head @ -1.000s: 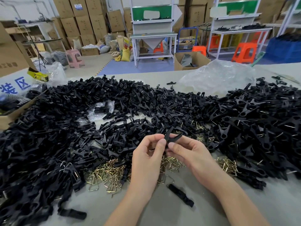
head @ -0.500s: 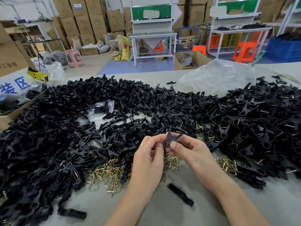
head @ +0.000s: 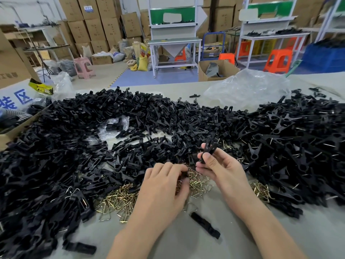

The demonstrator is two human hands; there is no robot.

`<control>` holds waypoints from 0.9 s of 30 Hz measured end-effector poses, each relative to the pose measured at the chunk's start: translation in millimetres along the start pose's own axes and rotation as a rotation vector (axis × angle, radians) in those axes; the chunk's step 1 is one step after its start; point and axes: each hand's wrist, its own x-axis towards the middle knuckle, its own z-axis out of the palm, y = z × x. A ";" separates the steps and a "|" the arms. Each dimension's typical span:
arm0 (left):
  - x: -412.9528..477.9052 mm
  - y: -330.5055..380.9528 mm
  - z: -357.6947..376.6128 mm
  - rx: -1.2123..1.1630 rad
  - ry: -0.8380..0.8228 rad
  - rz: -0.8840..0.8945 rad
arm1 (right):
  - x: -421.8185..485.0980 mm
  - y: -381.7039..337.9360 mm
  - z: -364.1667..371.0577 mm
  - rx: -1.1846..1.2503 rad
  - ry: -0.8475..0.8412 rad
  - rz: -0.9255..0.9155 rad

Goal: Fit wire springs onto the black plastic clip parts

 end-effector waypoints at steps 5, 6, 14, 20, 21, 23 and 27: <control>-1.3 -1.1 8.1 0.173 -0.046 0.067 | 2.8 5.4 -2.3 -0.094 0.065 -0.026; -0.1 0.0 8.4 0.177 -0.043 0.058 | 3.5 6.6 -3.0 -0.108 0.071 -0.030; 1.1 -0.9 5.2 0.062 0.006 0.027 | 6.2 8.8 -5.0 -0.161 0.079 -0.034; 2.8 -3.3 2.1 -0.253 0.089 -0.154 | 4.4 10.3 -6.3 -0.184 0.057 -0.044; 3.1 -3.3 2.0 -0.340 0.103 -0.189 | 3.6 9.6 -6.2 -0.205 0.051 -0.055; 4.1 -3.3 1.3 -0.497 0.133 -0.255 | 2.8 9.6 -5.7 -0.273 0.026 -0.096; 6.6 -1.8 -2.0 -0.579 0.170 -0.328 | 0.4 11.5 -2.2 -0.439 -0.066 -0.169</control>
